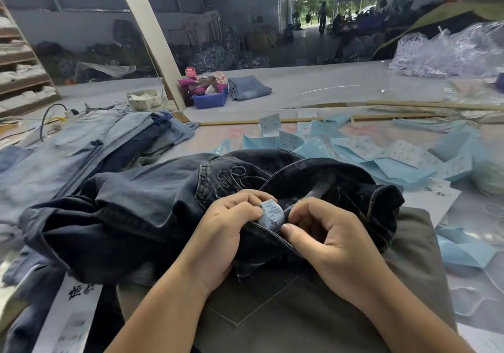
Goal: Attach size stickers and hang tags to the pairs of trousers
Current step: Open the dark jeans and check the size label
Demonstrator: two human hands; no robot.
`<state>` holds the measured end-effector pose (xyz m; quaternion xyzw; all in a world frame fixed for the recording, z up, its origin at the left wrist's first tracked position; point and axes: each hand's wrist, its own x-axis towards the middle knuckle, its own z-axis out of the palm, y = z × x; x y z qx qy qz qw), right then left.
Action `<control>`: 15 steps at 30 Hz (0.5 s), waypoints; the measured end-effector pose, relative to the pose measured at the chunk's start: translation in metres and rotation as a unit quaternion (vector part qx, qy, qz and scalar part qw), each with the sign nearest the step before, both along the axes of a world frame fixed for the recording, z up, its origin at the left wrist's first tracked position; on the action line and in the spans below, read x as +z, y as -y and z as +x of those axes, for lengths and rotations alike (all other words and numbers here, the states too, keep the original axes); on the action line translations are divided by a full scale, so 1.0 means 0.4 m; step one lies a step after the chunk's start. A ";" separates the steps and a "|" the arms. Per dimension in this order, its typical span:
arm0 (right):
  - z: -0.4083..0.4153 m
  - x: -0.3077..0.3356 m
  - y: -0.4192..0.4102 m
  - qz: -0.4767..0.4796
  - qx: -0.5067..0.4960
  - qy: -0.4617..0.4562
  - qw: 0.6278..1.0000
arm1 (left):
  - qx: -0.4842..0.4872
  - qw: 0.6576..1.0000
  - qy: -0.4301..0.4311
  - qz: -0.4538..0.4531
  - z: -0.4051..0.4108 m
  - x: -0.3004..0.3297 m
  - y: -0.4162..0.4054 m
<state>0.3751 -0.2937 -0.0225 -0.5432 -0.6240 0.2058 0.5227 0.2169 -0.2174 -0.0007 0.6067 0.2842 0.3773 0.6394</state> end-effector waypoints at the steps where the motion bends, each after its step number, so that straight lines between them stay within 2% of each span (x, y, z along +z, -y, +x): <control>1: 0.000 -0.001 0.000 0.005 -0.004 0.001 1.000 | 0.002 1.000 0.001 0.000 0.000 -0.001 0.000; 5: 0.000 -0.005 0.005 0.014 -0.006 0.021 1.000 | 0.027 1.000 0.003 0.004 0.002 -0.007 -0.001; 10: -0.007 -0.019 0.015 0.012 -0.024 0.110 0.994 | 0.045 0.999 0.008 -0.003 0.005 -0.009 0.000; 15: -0.007 -0.019 0.012 0.009 -0.028 0.108 0.994 | 0.038 0.999 -0.007 0.024 0.004 -0.010 0.003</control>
